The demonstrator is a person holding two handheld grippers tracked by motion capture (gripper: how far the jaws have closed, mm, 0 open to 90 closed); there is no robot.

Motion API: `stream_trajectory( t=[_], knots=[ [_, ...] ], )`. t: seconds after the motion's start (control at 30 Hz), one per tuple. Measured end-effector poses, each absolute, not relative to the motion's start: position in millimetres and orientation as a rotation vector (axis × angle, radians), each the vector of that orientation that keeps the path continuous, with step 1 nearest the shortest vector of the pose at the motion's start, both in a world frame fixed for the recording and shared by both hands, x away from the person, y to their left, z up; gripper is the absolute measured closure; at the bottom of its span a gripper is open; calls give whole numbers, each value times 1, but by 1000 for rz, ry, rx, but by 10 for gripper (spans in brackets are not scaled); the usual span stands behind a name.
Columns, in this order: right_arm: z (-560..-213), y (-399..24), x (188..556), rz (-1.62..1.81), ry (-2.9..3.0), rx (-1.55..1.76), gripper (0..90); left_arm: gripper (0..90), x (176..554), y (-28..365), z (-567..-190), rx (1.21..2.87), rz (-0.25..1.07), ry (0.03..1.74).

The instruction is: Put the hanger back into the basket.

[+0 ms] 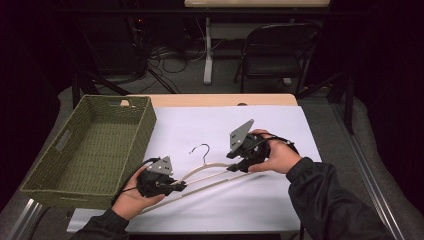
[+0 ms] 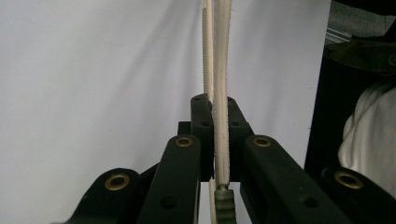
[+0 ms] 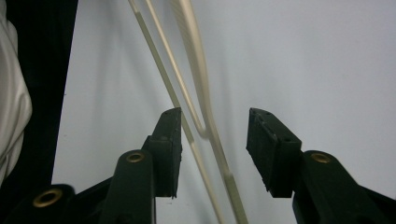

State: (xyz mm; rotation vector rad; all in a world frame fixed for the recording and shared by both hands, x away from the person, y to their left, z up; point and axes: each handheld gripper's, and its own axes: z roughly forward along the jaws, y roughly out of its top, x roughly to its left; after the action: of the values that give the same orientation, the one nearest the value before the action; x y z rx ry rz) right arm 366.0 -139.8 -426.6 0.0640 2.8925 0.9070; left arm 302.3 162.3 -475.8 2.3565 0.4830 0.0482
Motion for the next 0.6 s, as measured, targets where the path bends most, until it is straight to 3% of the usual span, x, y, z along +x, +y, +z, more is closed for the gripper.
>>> stream_trajectory(
  t=[0.6],
  knots=[
    [-407,-190,367,1068,2787,249,478,875,304,236,-401,2232,204,619]
  ],
)
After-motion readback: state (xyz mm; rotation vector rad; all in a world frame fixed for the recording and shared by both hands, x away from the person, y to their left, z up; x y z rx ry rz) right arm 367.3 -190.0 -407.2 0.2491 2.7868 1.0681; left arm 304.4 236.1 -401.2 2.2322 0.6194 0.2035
